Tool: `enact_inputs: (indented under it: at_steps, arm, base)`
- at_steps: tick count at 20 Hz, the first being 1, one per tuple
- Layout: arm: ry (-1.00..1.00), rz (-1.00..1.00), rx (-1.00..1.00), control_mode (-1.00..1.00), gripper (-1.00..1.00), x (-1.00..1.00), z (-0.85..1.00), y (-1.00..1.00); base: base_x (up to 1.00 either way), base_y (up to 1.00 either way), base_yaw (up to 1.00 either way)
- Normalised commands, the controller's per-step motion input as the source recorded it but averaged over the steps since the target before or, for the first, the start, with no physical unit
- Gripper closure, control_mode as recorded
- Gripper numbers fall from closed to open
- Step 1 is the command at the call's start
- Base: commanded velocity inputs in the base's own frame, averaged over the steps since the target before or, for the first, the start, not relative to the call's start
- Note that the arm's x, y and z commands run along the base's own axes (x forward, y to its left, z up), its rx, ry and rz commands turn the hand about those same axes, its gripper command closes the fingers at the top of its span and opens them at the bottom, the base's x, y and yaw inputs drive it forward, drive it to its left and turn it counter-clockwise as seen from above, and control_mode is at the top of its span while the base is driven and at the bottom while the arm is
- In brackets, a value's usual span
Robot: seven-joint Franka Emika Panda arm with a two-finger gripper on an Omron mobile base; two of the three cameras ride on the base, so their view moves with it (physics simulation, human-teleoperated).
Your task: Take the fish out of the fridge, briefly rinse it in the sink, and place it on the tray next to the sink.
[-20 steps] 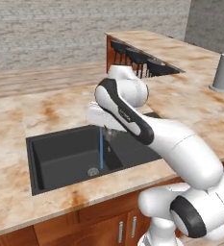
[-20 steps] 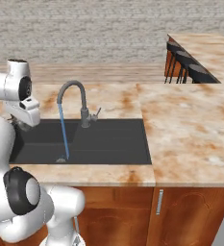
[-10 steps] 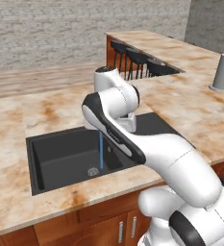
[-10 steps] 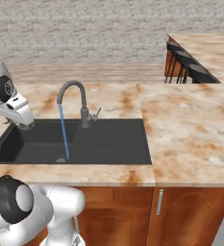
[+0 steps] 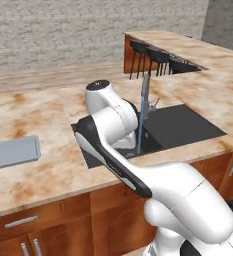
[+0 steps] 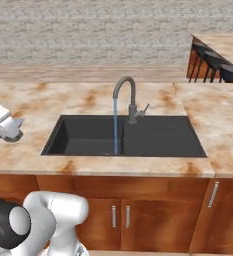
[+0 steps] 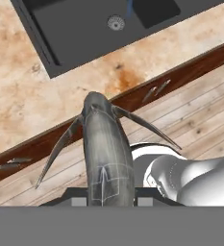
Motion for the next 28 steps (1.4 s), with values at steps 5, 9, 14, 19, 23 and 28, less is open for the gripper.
enact_inputs:
  at_steps: [5,9,14,19,23,28]
  arm:
    - [0.00,0.00,0.00,1.00,1.00,0.00,0.00,0.00]
    - [0.00,0.00,0.00,1.00,1.00,0.00,0.00,0.00]
    - [0.00,0.00,0.00,1.00,1.00,0.00,0.00,0.00]
    - [0.00,0.00,0.00,1.00,1.00,0.00,0.00,0.00]
    - [0.01,0.04,0.08,-1.00,1.00,0.75,0.00,-0.13]
    - [0.03,0.09,0.18,-1.00,1.00,1.00,-0.03,-0.10]
  base:
    - [-0.02,1.00,-0.16]
    - [0.06,1.00,-0.34]
    - [0.06,1.00,-0.35]
    - [0.67,0.68,-0.14]
    - [0.25,0.00,0.00]
    - [0.00,0.00,0.00]
